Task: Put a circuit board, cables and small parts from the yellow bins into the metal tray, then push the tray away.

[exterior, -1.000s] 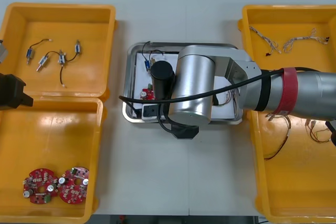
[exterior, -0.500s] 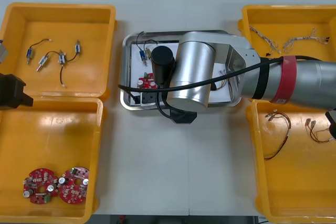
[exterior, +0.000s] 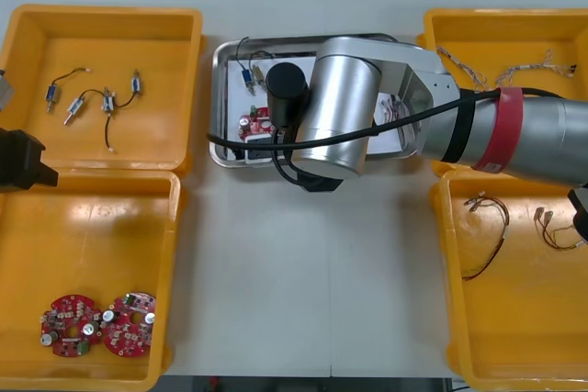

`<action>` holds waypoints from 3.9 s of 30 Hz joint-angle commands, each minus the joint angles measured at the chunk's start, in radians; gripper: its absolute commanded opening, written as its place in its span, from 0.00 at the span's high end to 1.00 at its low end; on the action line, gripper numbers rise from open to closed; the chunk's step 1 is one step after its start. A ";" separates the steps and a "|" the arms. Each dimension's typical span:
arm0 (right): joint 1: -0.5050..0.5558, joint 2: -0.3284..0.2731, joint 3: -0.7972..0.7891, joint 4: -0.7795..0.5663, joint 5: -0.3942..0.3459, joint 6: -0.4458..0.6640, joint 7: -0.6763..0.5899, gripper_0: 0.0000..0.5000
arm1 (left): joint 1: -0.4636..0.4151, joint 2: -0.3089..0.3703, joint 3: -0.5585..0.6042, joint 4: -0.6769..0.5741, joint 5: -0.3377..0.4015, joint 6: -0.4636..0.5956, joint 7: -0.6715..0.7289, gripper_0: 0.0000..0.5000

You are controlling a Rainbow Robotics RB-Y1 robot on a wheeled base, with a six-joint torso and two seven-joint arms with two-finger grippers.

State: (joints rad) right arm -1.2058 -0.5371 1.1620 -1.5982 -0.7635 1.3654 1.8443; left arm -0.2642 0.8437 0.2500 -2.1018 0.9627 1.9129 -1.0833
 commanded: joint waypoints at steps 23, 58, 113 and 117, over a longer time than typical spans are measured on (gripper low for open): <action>-0.084 0.017 -0.078 0.169 0.027 -0.174 0.122 0.88 | 0.019 0.048 0.023 -0.032 -0.009 0.007 -0.103 0.00; -0.107 0.034 -0.091 0.248 0.027 -0.258 0.162 0.08 | 0.019 0.048 0.023 -0.032 -0.009 0.007 -0.103 0.00; 0.569 -0.126 -0.915 -0.692 0.006 0.554 -0.436 0.00 | 0.019 0.048 0.023 -0.032 -0.009 0.007 -0.103 0.00; 0.655 -0.168 -1.007 -0.718 -0.011 0.554 -0.513 0.00 | 0.019 0.048 0.023 -0.032 -0.009 0.007 -0.103 0.00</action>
State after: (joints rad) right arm -0.6184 -0.6469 0.2407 -2.2732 -0.7563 1.9165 1.3651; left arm -0.2640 0.8442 0.2500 -2.1028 0.9624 1.9131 -1.0834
